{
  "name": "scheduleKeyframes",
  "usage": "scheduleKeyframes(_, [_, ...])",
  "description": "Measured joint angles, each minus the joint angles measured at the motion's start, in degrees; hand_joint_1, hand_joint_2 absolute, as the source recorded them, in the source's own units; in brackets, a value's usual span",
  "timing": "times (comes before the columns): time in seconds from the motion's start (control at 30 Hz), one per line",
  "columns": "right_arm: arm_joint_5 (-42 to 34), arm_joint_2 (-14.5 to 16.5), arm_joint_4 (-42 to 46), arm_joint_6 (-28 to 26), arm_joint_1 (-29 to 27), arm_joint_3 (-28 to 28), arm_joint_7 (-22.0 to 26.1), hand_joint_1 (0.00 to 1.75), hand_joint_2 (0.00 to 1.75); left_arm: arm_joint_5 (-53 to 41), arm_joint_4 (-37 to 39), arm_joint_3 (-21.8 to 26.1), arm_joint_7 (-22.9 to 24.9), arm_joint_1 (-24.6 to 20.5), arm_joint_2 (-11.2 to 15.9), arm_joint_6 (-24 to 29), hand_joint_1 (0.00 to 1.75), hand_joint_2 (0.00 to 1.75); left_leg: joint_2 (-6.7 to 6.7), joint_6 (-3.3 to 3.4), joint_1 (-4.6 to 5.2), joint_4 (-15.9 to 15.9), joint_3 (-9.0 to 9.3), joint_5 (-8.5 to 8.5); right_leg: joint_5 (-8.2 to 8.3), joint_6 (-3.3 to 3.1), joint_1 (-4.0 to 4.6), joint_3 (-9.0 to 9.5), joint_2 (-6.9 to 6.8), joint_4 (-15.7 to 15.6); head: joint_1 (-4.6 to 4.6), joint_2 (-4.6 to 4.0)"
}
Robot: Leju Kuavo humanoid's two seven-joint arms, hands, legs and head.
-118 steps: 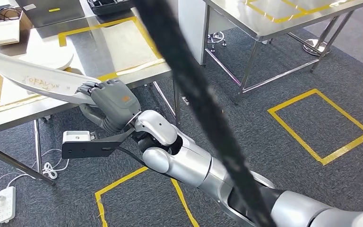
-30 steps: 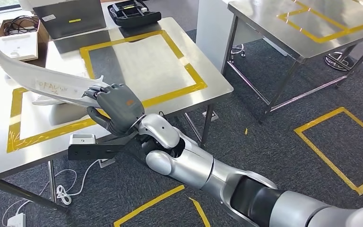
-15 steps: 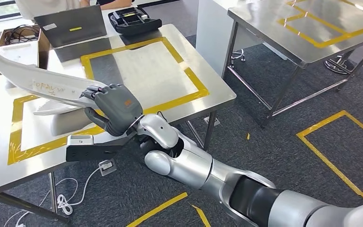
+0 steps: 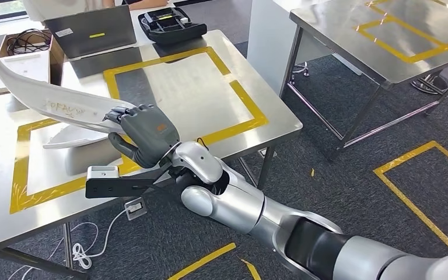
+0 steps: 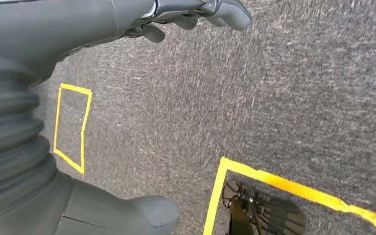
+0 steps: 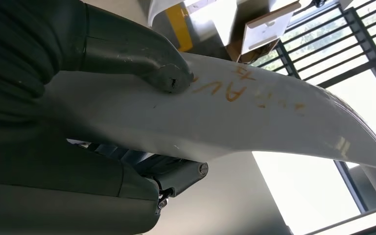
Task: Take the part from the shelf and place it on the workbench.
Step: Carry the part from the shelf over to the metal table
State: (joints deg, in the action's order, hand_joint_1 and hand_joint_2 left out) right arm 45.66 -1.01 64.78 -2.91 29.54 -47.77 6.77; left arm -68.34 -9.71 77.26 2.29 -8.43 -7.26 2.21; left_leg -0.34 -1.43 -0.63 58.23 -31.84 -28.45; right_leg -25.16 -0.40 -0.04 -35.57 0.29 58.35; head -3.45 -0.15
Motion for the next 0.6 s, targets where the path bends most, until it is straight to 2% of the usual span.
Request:
scheduleKeyframes(0.07, [0.0, 0.1, 0.0, 0.0, 0.2, 0.1, 0.1, 1.75, 1.75, 0.0, 0.0, 0.0, -0.1, -0.1, 0.0, 0.0, 0.00, 1.75, 0.08, -0.61, -0.07, 2.0, -0.60, -1.09, -0.27, -0.82, -0.26, 1.00, 0.01, -0.5, 0.09, 0.00])
scheduleKeyframes(0.1, [0.0, 0.1, 0.0, 0.0, 0.2, 0.1, 0.1, 1.75, 1.75, 0.0, 0.0, 0.0, -0.1, -0.1, 0.0, 0.0, 0.00, 1.75, 0.10, -0.82, -0.14, 4.9, -2.05, -2.29, -0.51, -1.16, -0.36, 1.56, -0.03, -0.7, 0.15, 0.00])
scheduleKeyframes(0.17, [0.0, 0.1, -0.1, 0.1, 0.4, 0.1, 0.2, 1.75, 1.75, 0.1, 0.0, 0.0, -0.1, 0.0, 0.1, 0.0, 0.00, 1.75, 0.10, -1.16, -0.20, 12.8, -6.67, -4.84, -1.24, -1.59, -0.26, 2.39, -0.05, -0.7, 0.22, 0.00])
scheduleKeyframes(0.2, [0.0, 0.1, -0.2, 0.1, 0.3, 0.1, 0.3, 1.75, 1.75, 0.1, 0.0, 0.0, -0.1, 0.1, 0.1, 0.0, 0.00, 1.75, 0.09, -1.26, -0.22, 15.7, -8.75, -5.17, -1.65, -1.64, -0.21, 2.82, 0.00, -0.7, 0.23, 0.00])
scheduleKeyframes(0.23, [0.0, 0.1, -0.3, 0.1, 0.3, 0.1, 0.4, 1.75, 1.75, 0.1, 0.0, 0.0, -0.1, 0.1, 0.1, 0.0, 0.00, 1.75, 0.10, -1.28, -0.22, 16.4, -9.84, -4.22, -2.08, -1.61, -0.19, 3.34, 0.06, -0.7, 0.23, 0.00])
scheduleKeyframes(0.27, [0.0, 0.1, -0.3, 0.1, 0.3, 0.1, 0.4, 1.75, 1.75, 0.1, 0.0, 0.0, -0.1, 0.2, 0.2, 0.0, 0.00, 1.75, 0.10, -1.24, -0.22, 14.8, -9.80, -2.16, -2.56, -1.54, -0.19, 3.94, 0.11, -0.7, 0.23, 0.00])
scheduleKeyframes(0.33, [0.0, 0.2, -0.4, 0.2, 0.4, 0.1, 0.6, 1.75, 1.75, 0.1, 0.0, 0.0, -0.1, 0.2, 0.2, 0.0, 0.00, 1.75, 0.14, -0.96, -0.18, 7.3, -7.17, 3.05, -3.66, -1.23, -0.15, 5.21, 0.16, -0.6, 0.26, 0.00])
scheduleKeyframes(0.37, [0.0, 0.3, -0.4, 0.2, 0.4, 0.1, 0.7, 1.75, 1.75, 0.1, 0.0, 0.0, -0.1, 0.2, 0.2, 0.0, 0.00, 1.75, 0.17, -0.76, -0.09, 3.8, -5.66, 4.54, -4.16, -0.99, -0.06, 5.56, 0.20, -0.6, 0.36, 0.00])
scheduleKeyframes(0.4, [0.0, 0.4, -0.4, 0.2, 0.5, 0.1, 0.7, 1.75, 1.75, 0.1, 0.0, 0.0, -0.1, 0.2, 0.2, 0.0, 0.00, 1.75, 0.17, -0.45, 0.01, 1.6, -4.65, 5.05, -4.53, -0.71, 0.02, 5.70, 0.22, -0.6, 0.45, 0.00])
scheduleKeyframes(0.43, [0.0, 0.4, -0.5, 0.2, 0.5, 0.1, 0.8, 1.75, 1.75, 0.1, 0.0, 0.0, -0.1, 0.2, 0.2, 0.1, 0.00, 1.75, 0.14, -0.10, 0.11, 0.8, -4.22, 4.65, -4.77, -0.41, 0.09, 5.65, 0.25, -0.6, 0.54, 0.00])
scheduleKeyframes(0.53, [-0.1, 0.5, -0.5, 0.2, 0.6, 0.2, 0.8, 1.75, 1.75, 0.1, 0.0, 0.0, -0.1, 0.2, 0.1, 0.1, 0.00, 1.75, -0.01, 1.04, -0.01, 0.2, -3.66, 3.83, -5.56, 0.59, 0.14, 5.81, 0.13, -0.4, 0.52, 0.00])
scheduleKeyframes(0.57, [-0.2, 0.6, -0.6, 0.2, 0.7, 0.2, 0.8, 1.75, 1.75, 0.1, 0.0, 0.0, -0.1, 0.1, 0.1, 0.1, 0.00, 1.75, -0.01, 1.42, -0.12, 0.0, -3.27, 3.61, -6.24, 0.95, 0.13, 5.25, 0.06, 1.0, 0.45, 0.00])
scheduleKeyframes(0.6, [-0.4, 0.6, -0.7, 0.2, 0.9, 0.2, 0.7, 1.75, 1.75, 0.0, 0.0, 0.0, 0.0, 0.1, 0.1, 0.1, 0.00, 1.75, 0.01, 1.74, -0.24, -0.2, -2.84, 3.37, -7.29, 1.28, 0.07, 3.90, -0.01, 3.6, 0.39, 0.00])
